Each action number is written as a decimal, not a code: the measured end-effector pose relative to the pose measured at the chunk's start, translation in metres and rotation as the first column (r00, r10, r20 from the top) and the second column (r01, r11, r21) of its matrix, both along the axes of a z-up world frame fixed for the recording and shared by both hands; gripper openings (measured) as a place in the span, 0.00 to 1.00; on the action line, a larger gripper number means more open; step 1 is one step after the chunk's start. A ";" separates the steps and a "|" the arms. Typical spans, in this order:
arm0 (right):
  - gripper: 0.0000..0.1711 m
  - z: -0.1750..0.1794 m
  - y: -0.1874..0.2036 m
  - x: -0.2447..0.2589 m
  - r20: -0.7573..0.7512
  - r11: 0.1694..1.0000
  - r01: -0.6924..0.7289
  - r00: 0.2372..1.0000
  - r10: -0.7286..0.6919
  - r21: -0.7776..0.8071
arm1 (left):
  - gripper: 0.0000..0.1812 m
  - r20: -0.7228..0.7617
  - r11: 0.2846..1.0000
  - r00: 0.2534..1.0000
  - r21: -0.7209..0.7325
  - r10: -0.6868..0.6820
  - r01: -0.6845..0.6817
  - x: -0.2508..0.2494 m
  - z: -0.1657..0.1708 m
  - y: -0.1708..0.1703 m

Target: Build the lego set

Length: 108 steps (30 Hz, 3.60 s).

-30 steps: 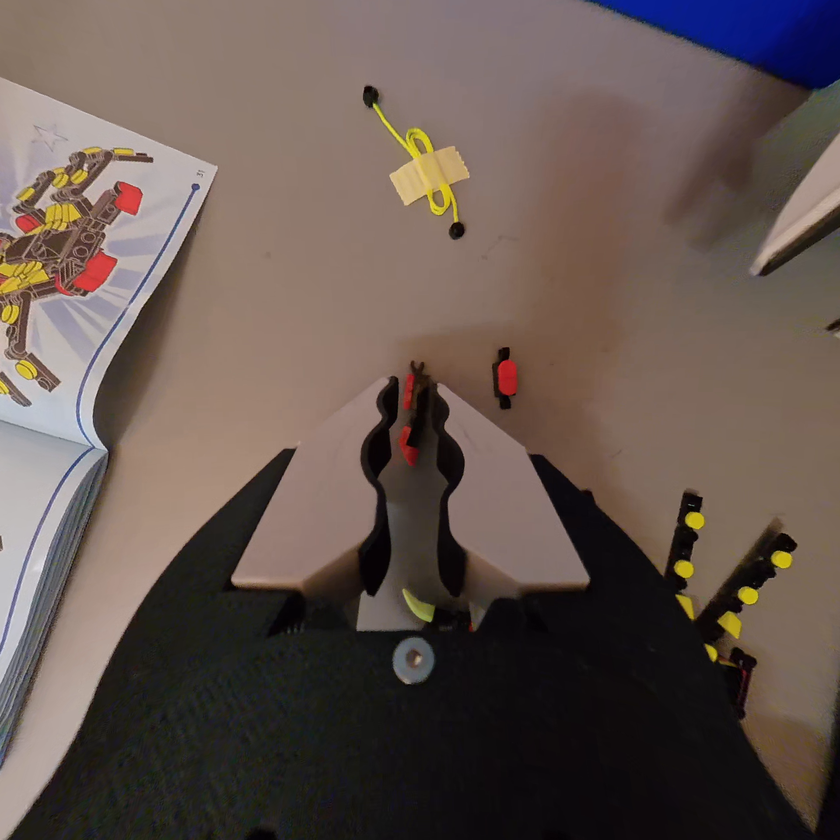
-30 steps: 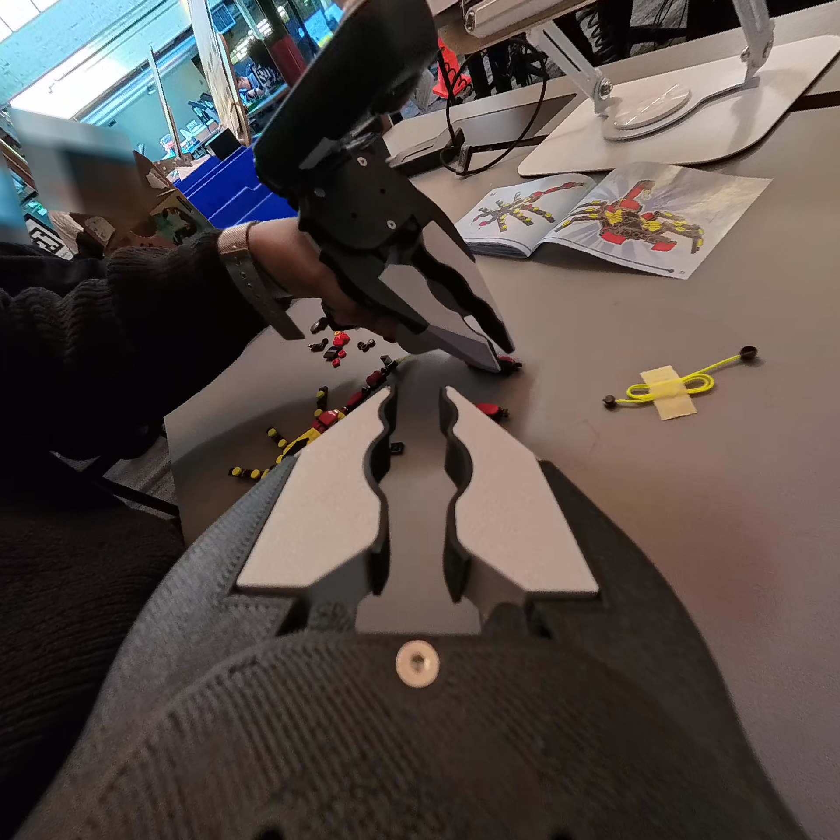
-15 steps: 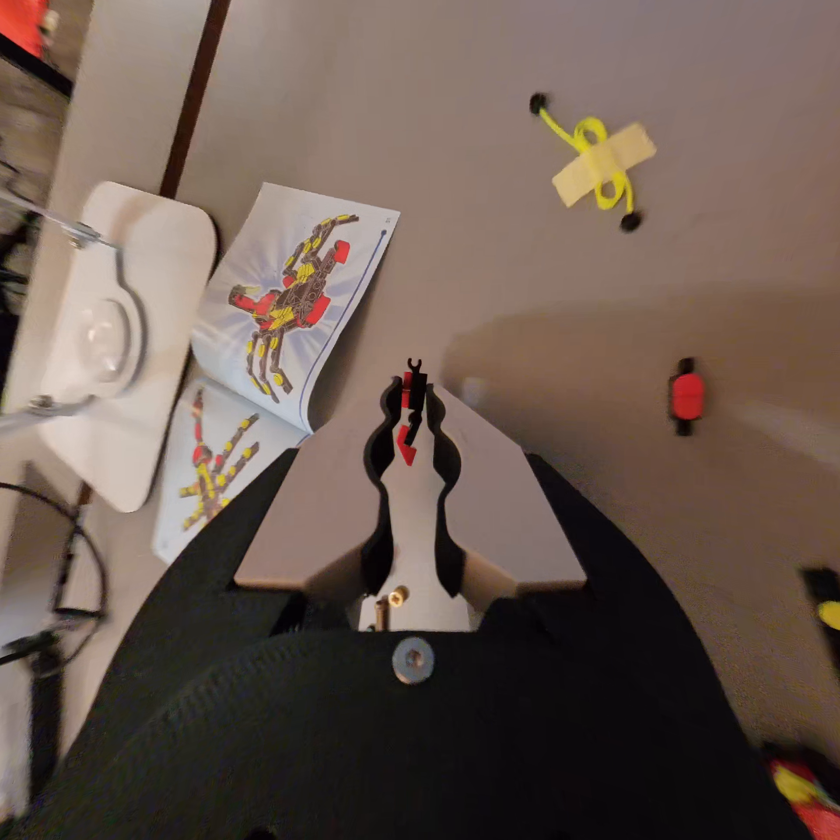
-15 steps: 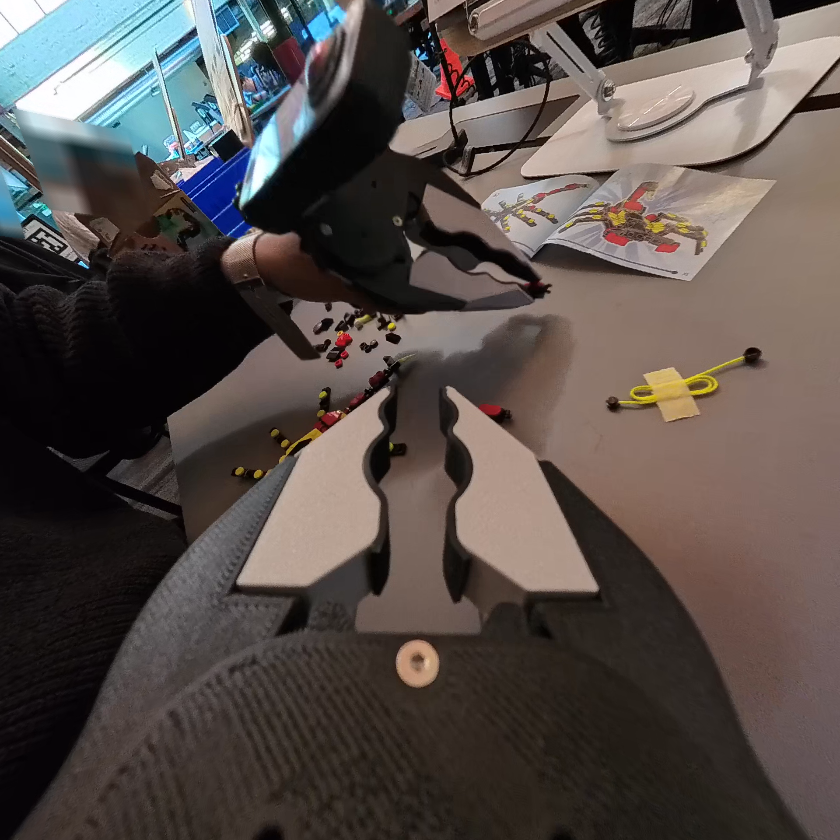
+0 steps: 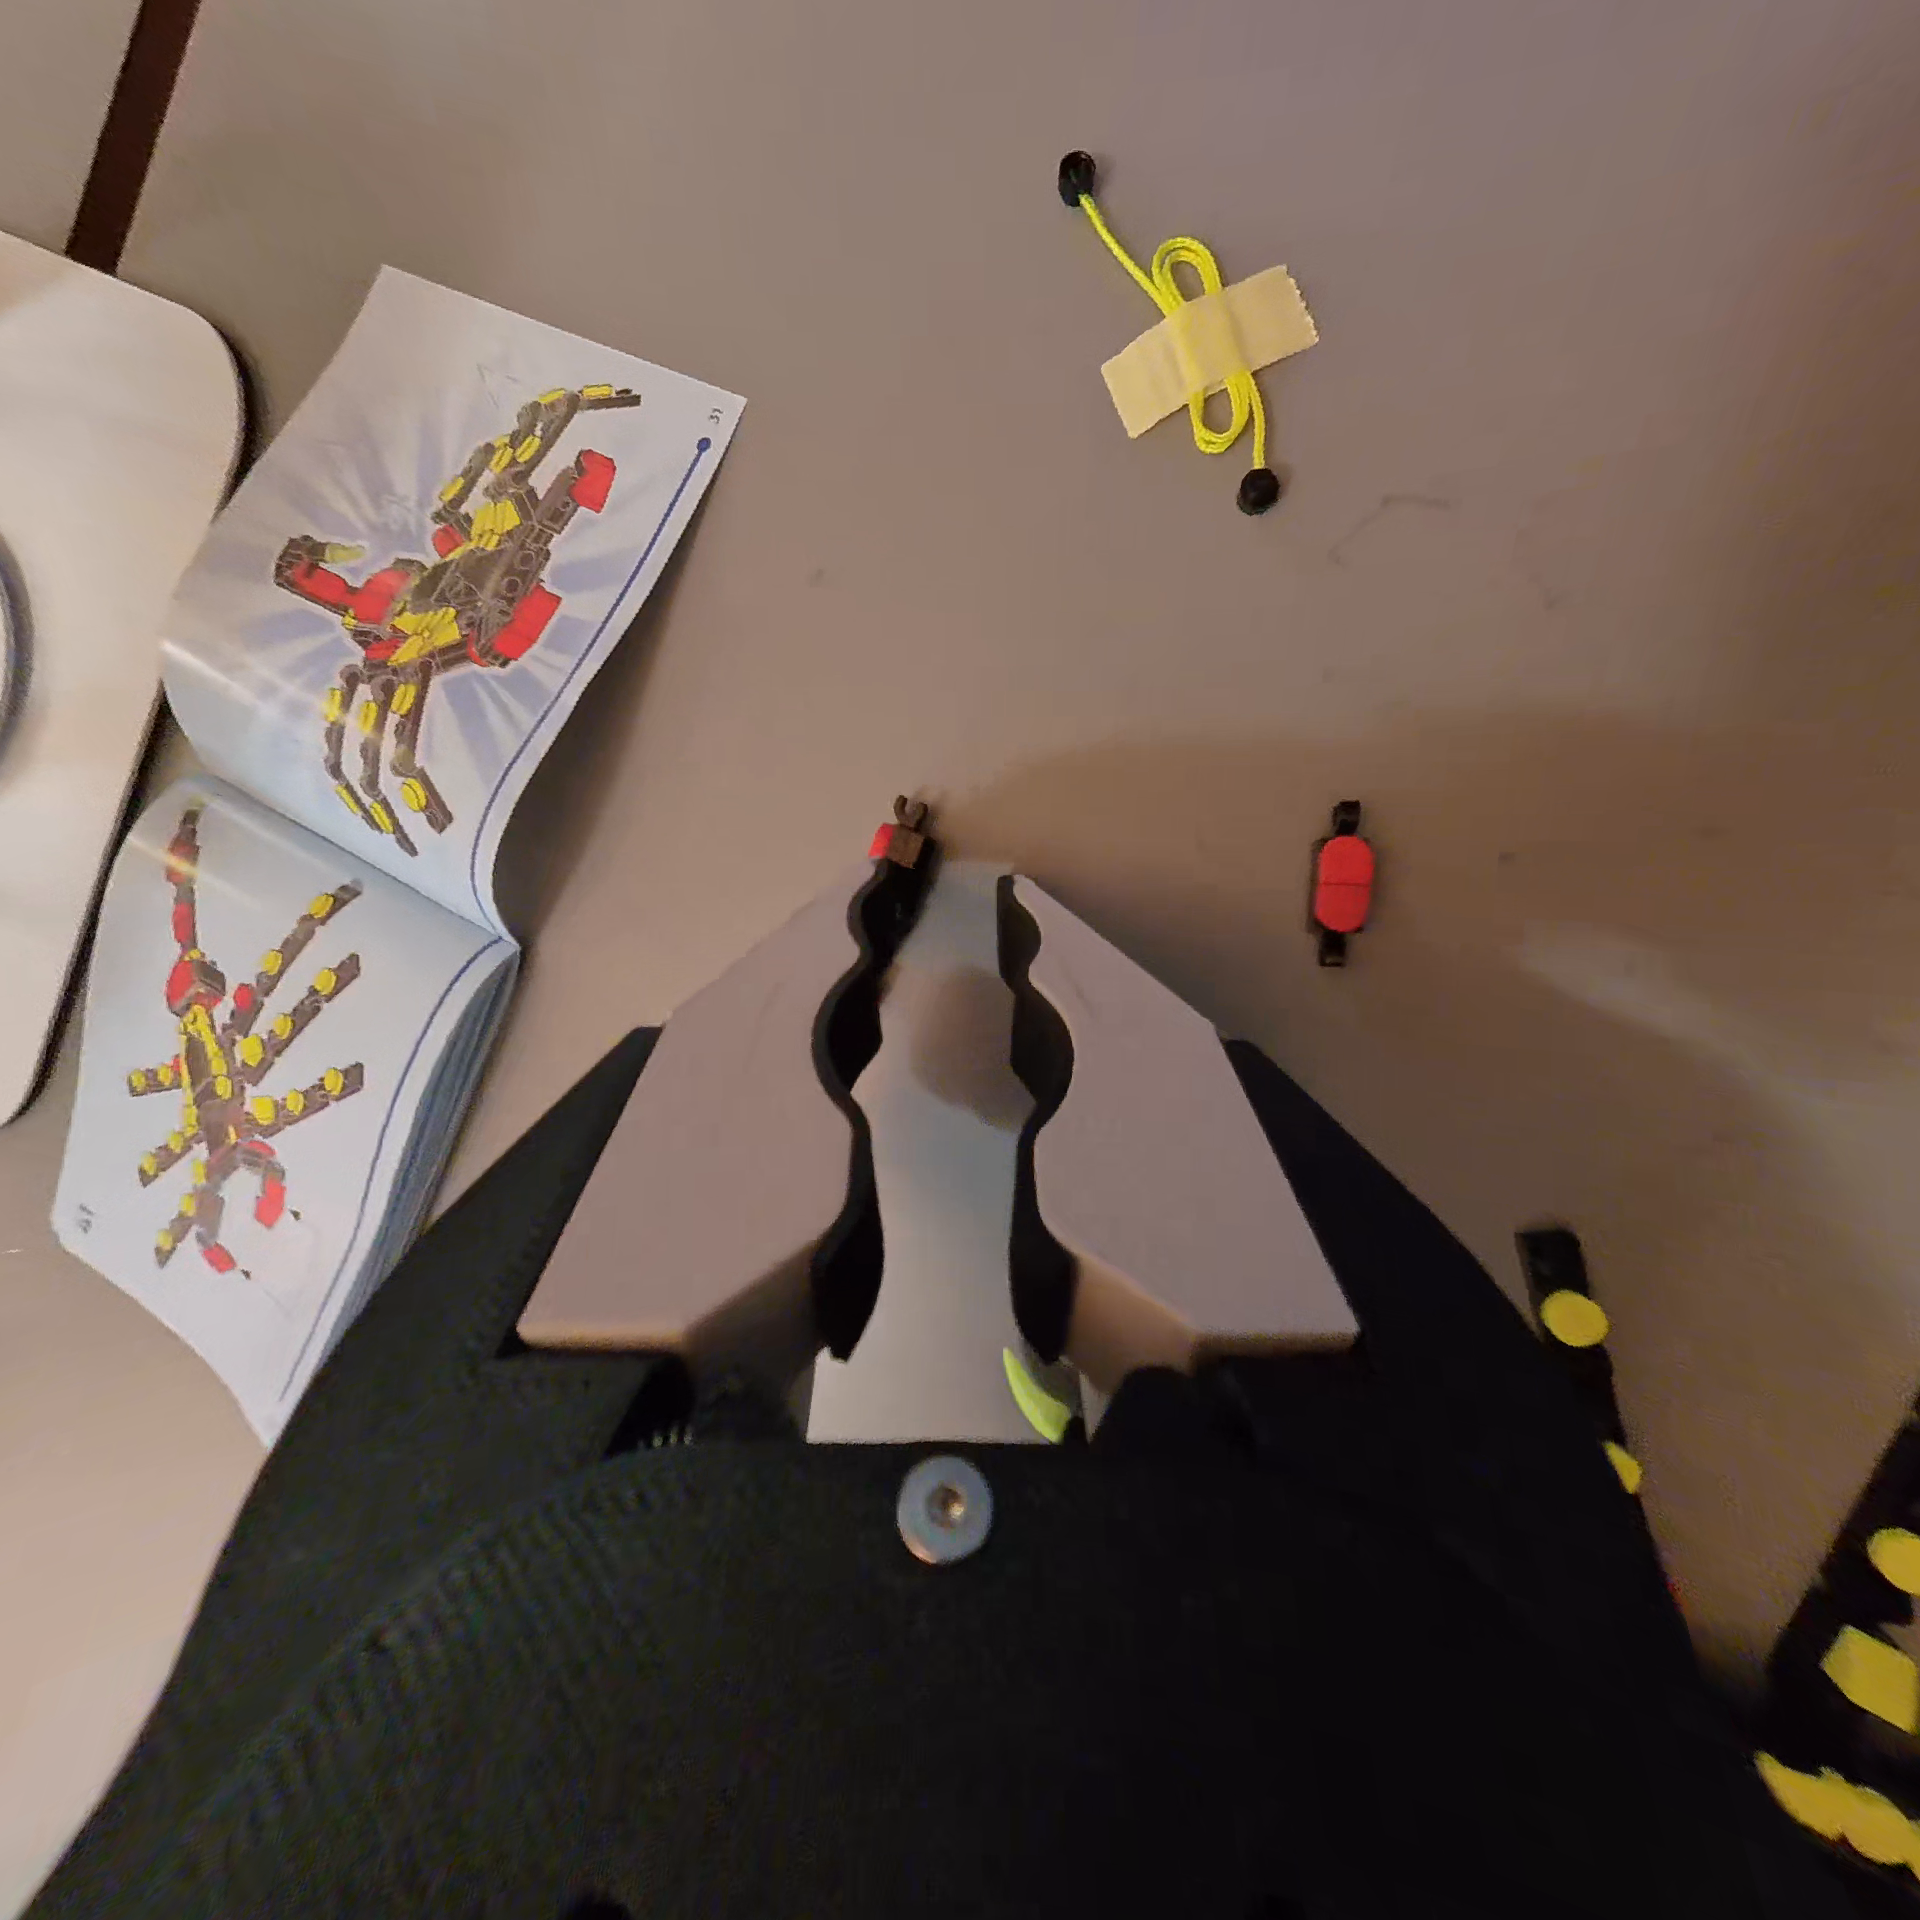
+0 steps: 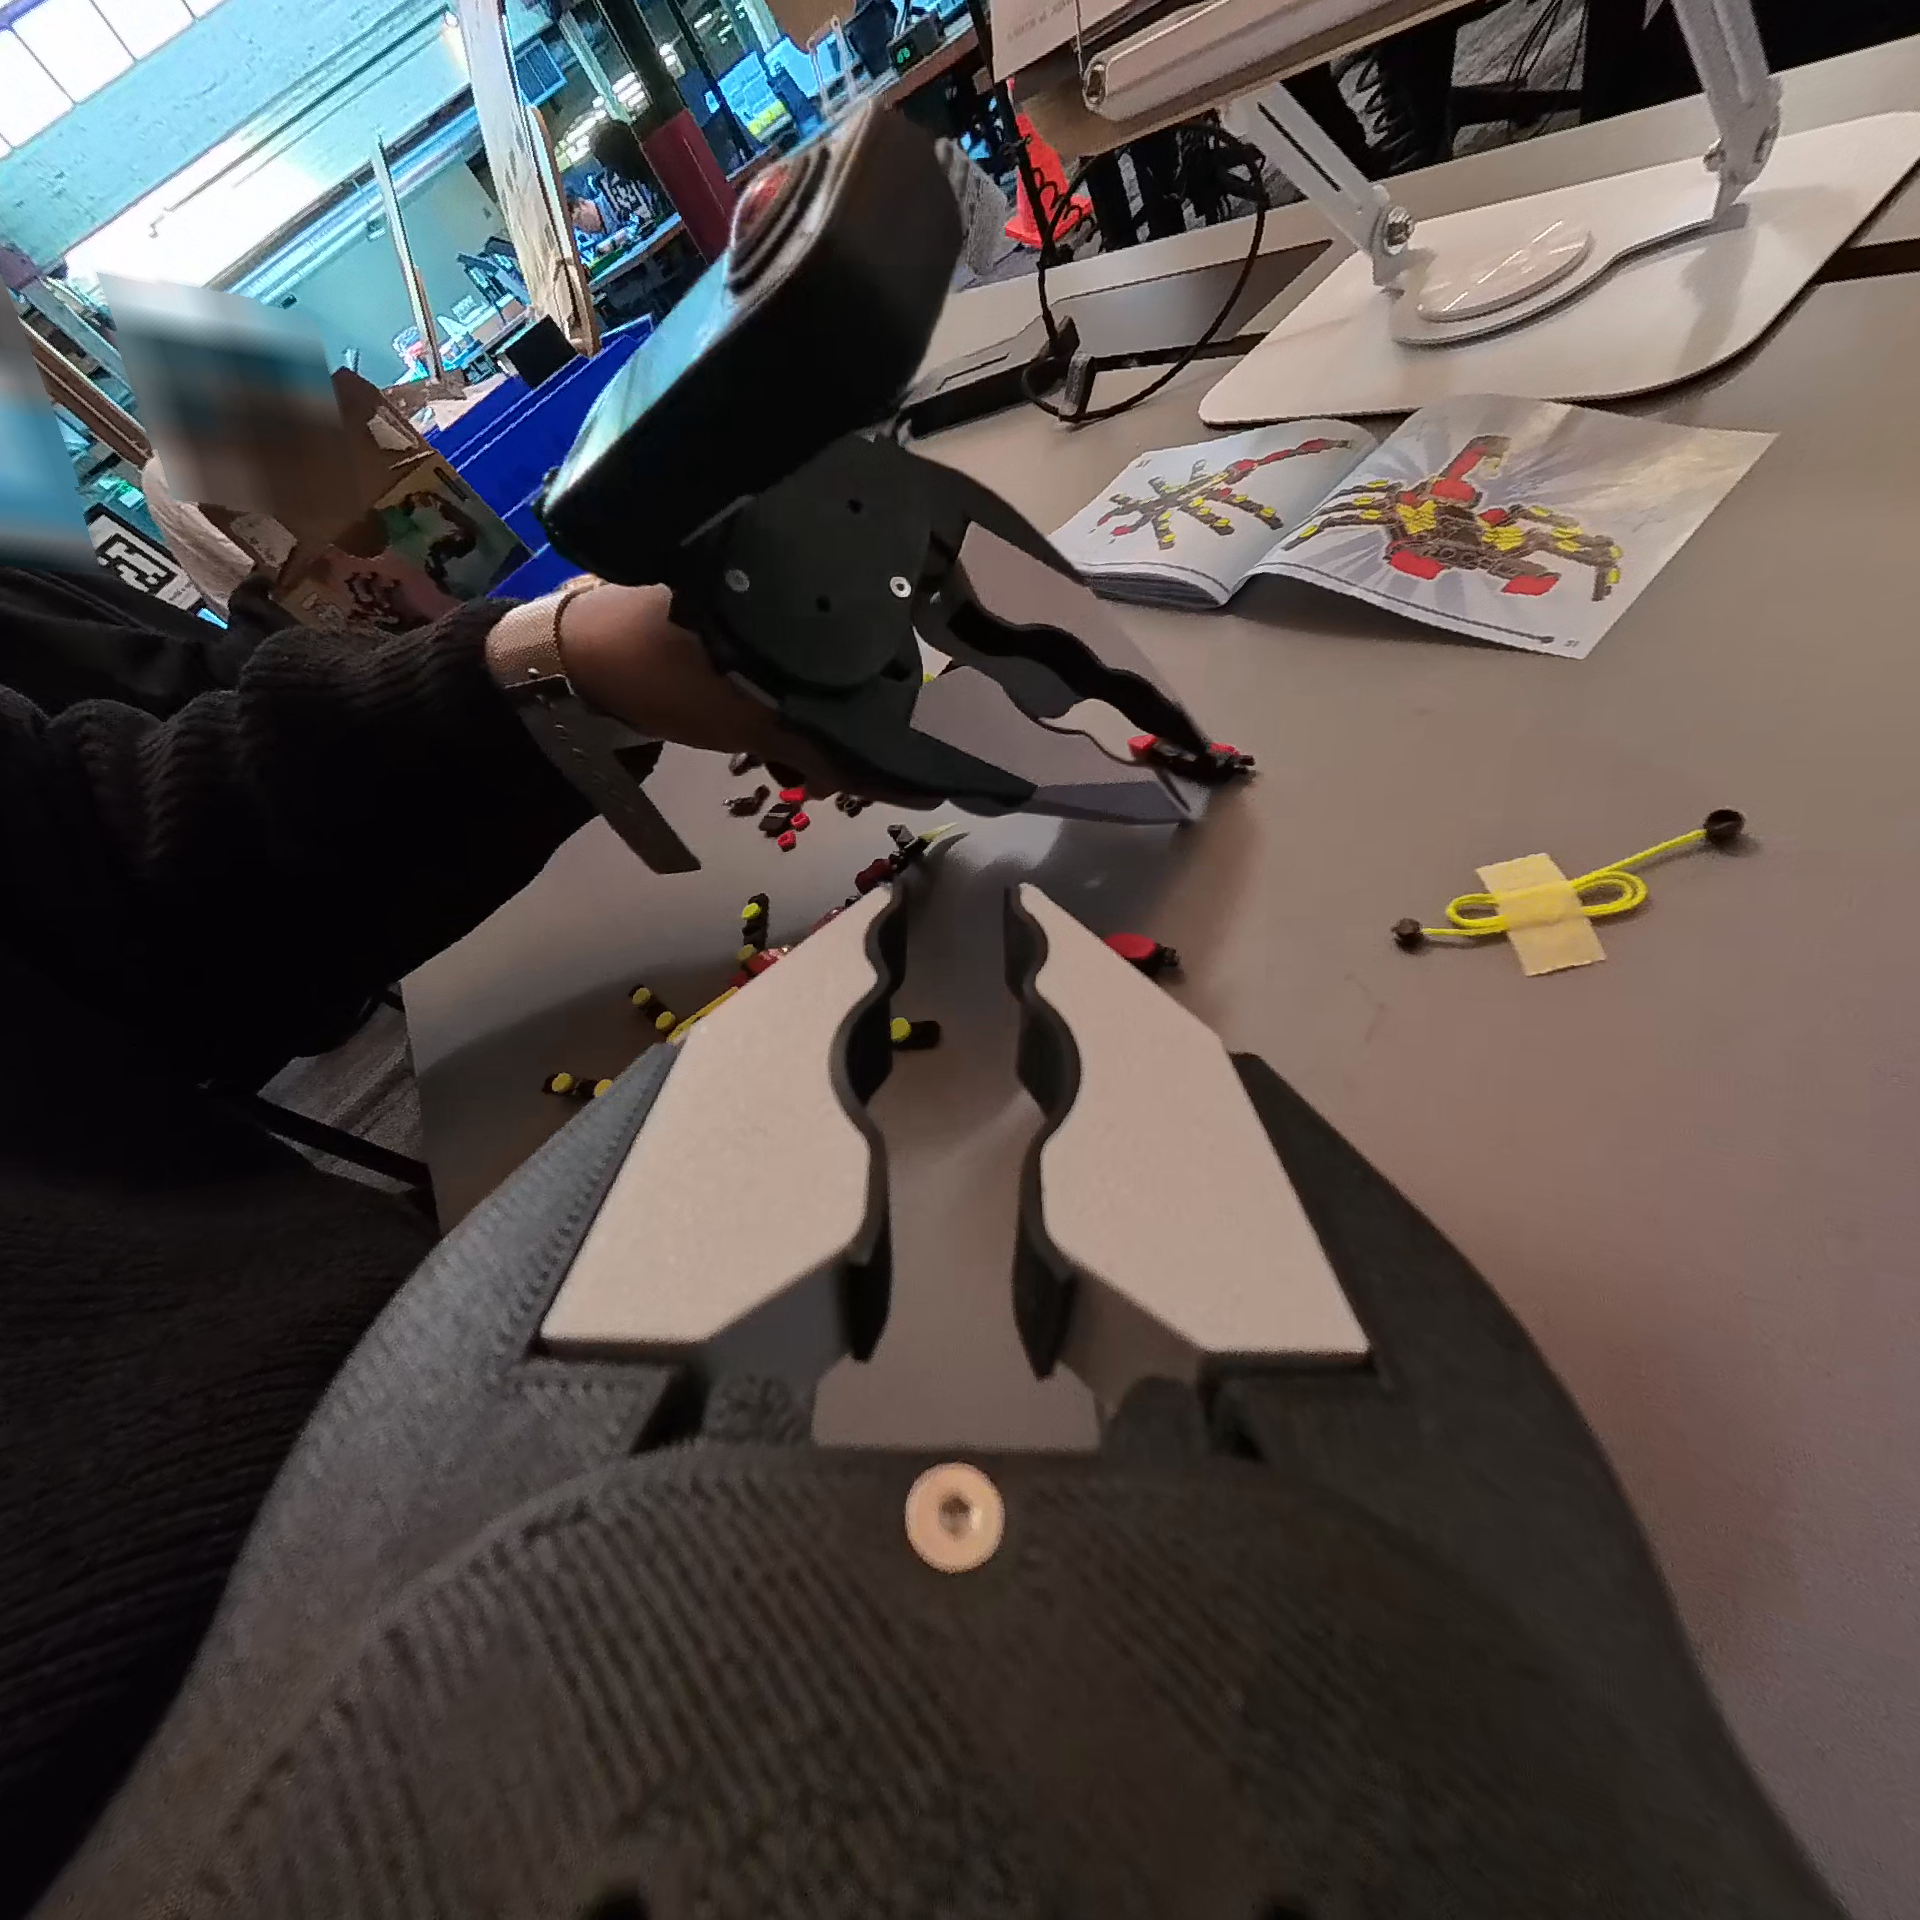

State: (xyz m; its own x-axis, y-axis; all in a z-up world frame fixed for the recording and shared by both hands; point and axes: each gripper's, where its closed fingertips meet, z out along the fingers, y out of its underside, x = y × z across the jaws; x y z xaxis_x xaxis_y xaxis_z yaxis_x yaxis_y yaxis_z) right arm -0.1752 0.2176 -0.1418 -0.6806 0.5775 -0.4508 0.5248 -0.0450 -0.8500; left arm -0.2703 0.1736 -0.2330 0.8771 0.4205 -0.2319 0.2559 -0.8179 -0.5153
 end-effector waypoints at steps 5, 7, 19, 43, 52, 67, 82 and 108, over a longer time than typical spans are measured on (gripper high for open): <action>0.10 0.000 0.000 0.001 0.000 1.000 -0.004 1.000 0.004 0.000 | 0.10 0.028 0.999 1.000 0.038 0.000 -0.001 0.004 0.004 0.000; 0.10 -0.003 0.000 0.001 -0.001 1.000 -0.004 1.000 0.004 0.018 | 0.11 0.063 0.996 0.998 0.084 0.026 -0.031 0.003 0.011 -0.001; 0.10 -0.016 -0.011 -0.008 -0.027 0.994 -0.016 0.999 0.019 0.109 | 0.15 0.220 0.980 0.973 0.169 0.068 -0.107 -0.008 0.000 -0.028; 0.20 -0.011 -0.027 -0.037 0.236 0.993 -0.113 0.964 0.118 -0.035 | 0.03 -0.301 0.821 0.883 0.347 -0.361 0.453 0.042 0.074 0.005; 0.06 -0.018 -0.032 -0.037 0.229 0.994 -0.112 0.967 0.108 0.002 | 0.03 -0.329 0.798 0.860 0.345 -0.390 0.494 0.054 0.074 0.009; 0.04 -0.083 -0.038 -0.064 -0.010 0.758 -0.190 0.968 0.251 0.624 | 0.27 -0.044 0.824 0.998 0.564 -0.040 0.058 0.059 0.084 -0.057; 0.20 -0.066 -0.018 -0.073 -0.151 0.701 0.020 0.980 0.126 0.713 | 0.27 0.103 0.649 0.969 0.725 0.225 -0.229 0.113 0.092 -0.154; 0.07 -0.092 -0.029 -0.089 -0.003 0.784 -0.154 0.981 0.195 0.601 | 0.25 0.362 0.561 0.926 0.748 0.103 -0.355 0.080 0.085 -0.099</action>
State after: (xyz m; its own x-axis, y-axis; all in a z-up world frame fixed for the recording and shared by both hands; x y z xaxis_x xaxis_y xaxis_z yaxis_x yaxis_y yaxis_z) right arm -0.2640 0.1887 -0.2337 -0.8102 0.5860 -0.0108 0.4201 0.5677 -0.7080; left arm -0.1907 0.0748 -0.1479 0.6925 0.5169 0.5032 0.5924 -0.0094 -0.8056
